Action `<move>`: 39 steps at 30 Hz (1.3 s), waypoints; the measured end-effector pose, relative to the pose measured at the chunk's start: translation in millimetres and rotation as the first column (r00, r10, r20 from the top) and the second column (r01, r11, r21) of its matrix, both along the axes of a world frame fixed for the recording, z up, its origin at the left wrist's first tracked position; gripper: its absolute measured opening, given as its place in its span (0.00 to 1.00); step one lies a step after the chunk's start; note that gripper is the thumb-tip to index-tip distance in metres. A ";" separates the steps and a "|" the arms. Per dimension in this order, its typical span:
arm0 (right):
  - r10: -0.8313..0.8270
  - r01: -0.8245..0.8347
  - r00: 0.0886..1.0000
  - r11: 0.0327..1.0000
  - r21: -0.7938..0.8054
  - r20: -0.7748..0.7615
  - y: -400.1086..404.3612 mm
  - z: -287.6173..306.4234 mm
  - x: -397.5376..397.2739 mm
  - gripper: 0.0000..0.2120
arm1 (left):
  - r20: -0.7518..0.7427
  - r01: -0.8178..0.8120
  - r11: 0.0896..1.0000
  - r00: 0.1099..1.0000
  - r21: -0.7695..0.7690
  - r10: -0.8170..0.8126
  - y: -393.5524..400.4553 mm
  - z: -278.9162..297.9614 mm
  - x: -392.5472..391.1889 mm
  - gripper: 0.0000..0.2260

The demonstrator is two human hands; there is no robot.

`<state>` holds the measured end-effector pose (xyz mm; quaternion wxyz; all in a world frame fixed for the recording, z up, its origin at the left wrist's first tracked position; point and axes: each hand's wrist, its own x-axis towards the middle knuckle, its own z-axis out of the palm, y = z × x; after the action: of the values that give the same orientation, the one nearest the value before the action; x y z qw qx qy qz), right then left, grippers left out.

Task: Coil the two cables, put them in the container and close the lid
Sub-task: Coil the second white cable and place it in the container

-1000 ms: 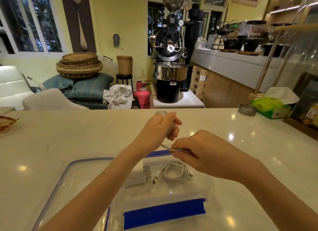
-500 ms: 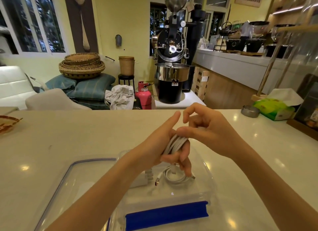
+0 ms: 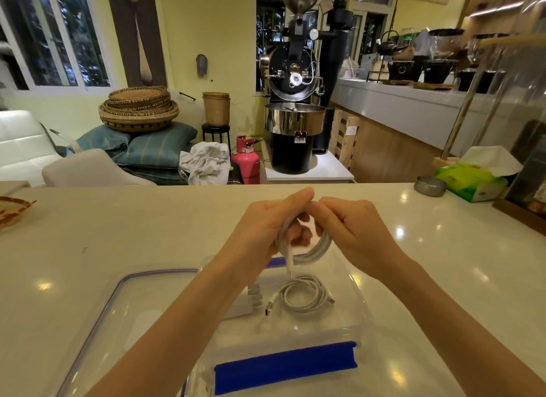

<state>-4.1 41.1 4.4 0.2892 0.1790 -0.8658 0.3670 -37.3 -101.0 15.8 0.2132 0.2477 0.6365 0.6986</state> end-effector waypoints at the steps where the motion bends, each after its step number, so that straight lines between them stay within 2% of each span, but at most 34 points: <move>1: -0.023 0.023 1.000 0.999 -0.035 -0.008 1.1 -0.1 -1.2 0.16 | -0.060 -0.018 0.999 0.998 -0.037 0.016 -1.1 1.9 0.4 0.16; 4: -0.070 0.067 0.997 0.987 -0.146 -0.014 0.9 0.4 -3.0 0.19 | -0.311 -0.093 0.980 0.950 -0.176 0.034 -3.0 -1.3 2.7 0.10; 5: -0.079 0.074 0.997 0.985 -0.157 -0.025 -0.1 0.6 -2.9 0.17 | -0.432 -0.175 0.967 0.898 -0.187 0.079 -2.9 -4.7 4.3 0.08; 7: -0.095 0.089 0.995 0.985 -0.151 -0.035 -2.0 1.2 -2.4 0.17 | -0.662 -0.356 0.917 0.733 -0.182 0.153 -2.2 -11.6 6.9 0.05; 8: -0.097 0.092 0.995 0.983 -0.158 -0.028 -2.0 1.5 -2.1 0.17 | -0.742 -0.424 0.885 0.653 -0.194 0.151 -2.1 -14.6 7.3 0.07; 10: -0.086 0.084 0.996 0.979 -0.185 -0.005 -1.1 1.8 -1.8 0.17 | -0.836 -0.500 0.815 0.547 -0.293 0.035 -4.7 -15.1 4.9 0.10; 11: -0.080 0.081 0.997 0.978 -0.194 0.012 -0.9 1.9 -1.5 0.17 | -0.839 -0.499 0.782 0.542 -0.373 -0.055 -7.7 -10.9 3.3 0.11; 14: -0.040 0.064 0.993 0.975 -0.215 0.114 -1.9 0.9 -1.7 0.19 | -0.699 -0.316 0.757 0.670 -0.572 -0.249 -20.0 3.2 -2.6 0.11; 17: 0.013 0.040 0.975 0.972 -0.231 0.222 -4.1 2.9 -1.0 0.20 | -0.552 -0.118 0.766 0.762 -0.631 -0.337 -30.6 11.1 -8.9 0.12; 19: 0.038 0.031 0.968 0.962 -0.270 0.246 -4.1 5.5 -1.0 0.20 | -0.487 -0.014 0.849 0.825 -0.528 -0.288 -32.2 9.6 -10.6 0.11; 22: 0.076 0.037 0.962 0.916 -0.400 0.264 -2.9 7.4 -3.3 0.21 | -0.359 -0.018 0.985 0.932 -0.174 -0.047 -23.3 -0.9 -7.0 0.11; 24: 0.094 0.051 0.955 0.881 -0.470 0.280 -2.4 6.6 -5.5 0.22 | -0.203 -0.085 0.996 0.976 -0.018 0.079 -13.4 -8.4 -2.1 0.13; 26: 0.079 0.064 0.956 0.882 -0.466 0.281 -1.2 3.6 -6.6 0.23 | -0.127 -0.135 0.991 0.982 0.022 0.137 -6.3 -11.3 1.6 0.13; 27: 0.059 0.066 0.961 0.900 -0.431 0.271 -0.5 1.8 -6.7 0.22 | -0.167 -0.171 0.985 0.971 0.012 0.171 -4.9 -12.3 2.5 0.13; 28: 0.039 0.065 0.966 0.920 -0.386 0.256 0.2 0.0 -6.9 0.21 | -0.288 -0.233 0.972 0.933 -0.026 0.216 -4.5 -13.4 3.2 0.12; 30: 0.011 0.060 0.973 0.953 -0.298 0.229 1.4 -2.5 -7.2 0.20 | -0.623 -0.402 0.903 0.748 -0.151 0.229 -4.9 -16.4 5.1 0.12; 31: 0.001 0.057 0.977 0.963 -0.262 0.215 2.0 -3.7 -7.3 0.20 | -0.727 -0.468 0.859 0.661 -0.205 0.187 -4.7 -18.9 5.3 0.11; 33: -0.013 0.052 0.985 0.972 -0.229 0.171 1.9 -6.2 -7.4 0.21 | -0.790 -0.527 0.808 0.598 -0.262 0.134 -3.3 -22.3 4.6 0.11; 35: -0.027 0.057 0.992 0.968 -0.246 0.121 -0.3 -8.0 -7.7 0.19 | -0.775 -0.511 0.820 0.617 -0.260 0.138 -2.6 -22.5 4.1 0.11; 37: -0.051 0.070 0.996 0.957 -0.283 0.072 -4.7 -9.7 -8.1 0.18 | -0.634 -0.389 0.891 0.756 -0.235 0.163 -3.4 -19.5 3.4 0.12; 39: -0.088 0.087 0.996 0.958 -0.272 0.005 -7.5 -12.5 -8.5 0.16 | -0.412 -0.235 0.952 0.901 -0.196 0.138 -4.4 -16.9 3.8 0.11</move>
<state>-12.7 33.6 -8.1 0.3300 0.1004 -0.8133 0.4686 -33.5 -105.5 -1.1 0.0411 0.2926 0.7670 0.5695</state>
